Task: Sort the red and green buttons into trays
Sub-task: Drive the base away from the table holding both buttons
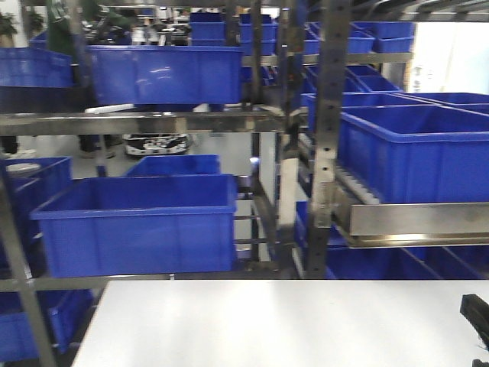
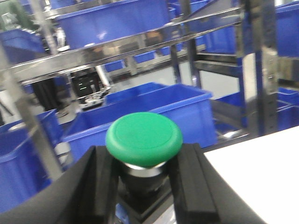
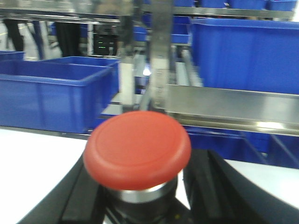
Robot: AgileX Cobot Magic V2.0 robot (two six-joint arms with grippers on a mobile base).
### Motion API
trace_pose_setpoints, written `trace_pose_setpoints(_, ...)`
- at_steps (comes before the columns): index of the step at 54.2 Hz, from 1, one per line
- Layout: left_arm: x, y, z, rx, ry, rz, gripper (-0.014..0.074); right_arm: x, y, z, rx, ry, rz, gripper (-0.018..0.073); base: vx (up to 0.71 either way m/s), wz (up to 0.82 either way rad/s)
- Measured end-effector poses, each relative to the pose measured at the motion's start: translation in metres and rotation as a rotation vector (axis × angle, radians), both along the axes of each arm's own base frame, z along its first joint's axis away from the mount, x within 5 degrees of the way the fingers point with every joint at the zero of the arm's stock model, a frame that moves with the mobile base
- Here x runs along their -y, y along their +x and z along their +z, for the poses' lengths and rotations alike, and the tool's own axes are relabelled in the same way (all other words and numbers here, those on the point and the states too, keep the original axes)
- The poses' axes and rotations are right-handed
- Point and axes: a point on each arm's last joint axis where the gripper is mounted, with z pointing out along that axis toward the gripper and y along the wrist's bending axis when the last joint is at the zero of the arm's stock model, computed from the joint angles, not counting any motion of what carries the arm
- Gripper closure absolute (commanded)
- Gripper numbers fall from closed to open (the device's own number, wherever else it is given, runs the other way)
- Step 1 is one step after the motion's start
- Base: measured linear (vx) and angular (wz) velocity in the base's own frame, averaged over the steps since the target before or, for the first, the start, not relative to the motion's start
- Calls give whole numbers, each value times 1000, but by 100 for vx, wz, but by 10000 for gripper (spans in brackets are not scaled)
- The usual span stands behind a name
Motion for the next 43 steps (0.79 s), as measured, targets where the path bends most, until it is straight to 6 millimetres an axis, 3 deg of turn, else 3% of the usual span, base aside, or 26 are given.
trace_pose_setpoints(43, 0, 0, -1, -6, 1, 3, 596, 0, 0, 0, 0, -2, 0, 557, -14, 68)
